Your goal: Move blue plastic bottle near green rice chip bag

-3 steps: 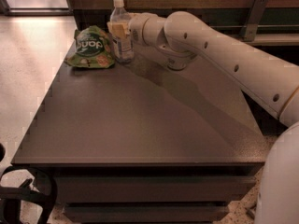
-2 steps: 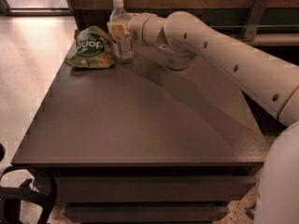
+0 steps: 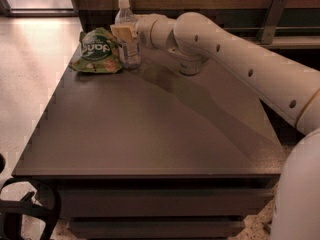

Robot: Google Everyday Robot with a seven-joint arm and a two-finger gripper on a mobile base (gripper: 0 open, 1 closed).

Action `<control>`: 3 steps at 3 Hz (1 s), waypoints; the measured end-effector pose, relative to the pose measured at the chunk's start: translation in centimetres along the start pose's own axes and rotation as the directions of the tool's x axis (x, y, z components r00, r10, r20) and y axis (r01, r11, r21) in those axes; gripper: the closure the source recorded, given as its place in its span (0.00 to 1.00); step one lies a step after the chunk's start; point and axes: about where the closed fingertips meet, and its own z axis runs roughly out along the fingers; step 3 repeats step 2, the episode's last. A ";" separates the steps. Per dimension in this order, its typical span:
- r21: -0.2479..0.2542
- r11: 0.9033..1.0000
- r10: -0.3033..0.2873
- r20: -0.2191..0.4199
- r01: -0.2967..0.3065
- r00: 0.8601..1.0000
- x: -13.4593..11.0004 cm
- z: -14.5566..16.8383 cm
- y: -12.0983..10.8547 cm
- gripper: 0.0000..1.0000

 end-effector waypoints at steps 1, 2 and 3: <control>-0.003 1.000 0.000 0.000 0.000 1.000 0.0 0.1 0.2 0.00; -0.003 1.000 0.000 0.000 0.000 1.000 0.0 0.1 0.2 0.00; -0.003 1.000 0.000 0.000 0.000 1.000 0.0 0.1 0.2 0.00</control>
Offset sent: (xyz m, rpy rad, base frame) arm -0.0004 0.0021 -0.0002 0.0003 0.0004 0.0028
